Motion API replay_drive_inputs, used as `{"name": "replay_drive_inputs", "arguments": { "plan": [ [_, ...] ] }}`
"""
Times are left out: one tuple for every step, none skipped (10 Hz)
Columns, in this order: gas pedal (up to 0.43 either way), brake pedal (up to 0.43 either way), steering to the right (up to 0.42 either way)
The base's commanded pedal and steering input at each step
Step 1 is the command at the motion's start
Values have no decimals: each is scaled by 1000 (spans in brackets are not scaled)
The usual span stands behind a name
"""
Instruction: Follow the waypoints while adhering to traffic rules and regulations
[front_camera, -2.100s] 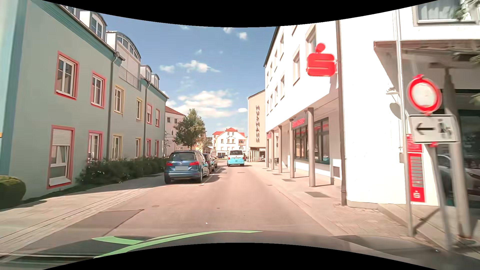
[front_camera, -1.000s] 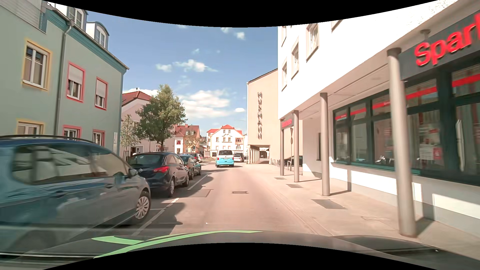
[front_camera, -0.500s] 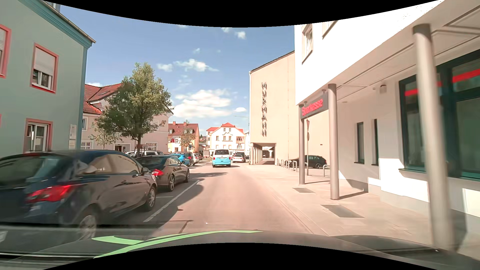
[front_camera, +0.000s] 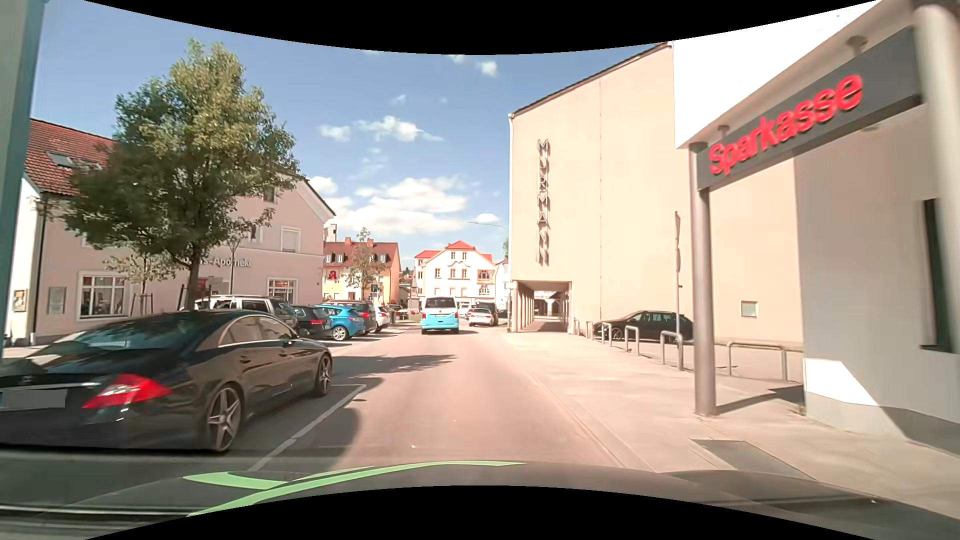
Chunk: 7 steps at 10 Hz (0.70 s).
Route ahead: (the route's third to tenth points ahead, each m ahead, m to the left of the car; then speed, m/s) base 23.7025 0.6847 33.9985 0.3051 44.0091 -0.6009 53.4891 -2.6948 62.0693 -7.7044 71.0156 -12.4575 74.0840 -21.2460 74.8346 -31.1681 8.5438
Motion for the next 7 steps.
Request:
{"name": "replay_drive_inputs", "arguments": {
  "plan": [
    [0,0,-20],
    [0,0,-23],
    [0,0,-26],
    [0,0,-31],
    [0,0,-35],
    [0,0,-38],
    [0,0,-39]
  ]
}}
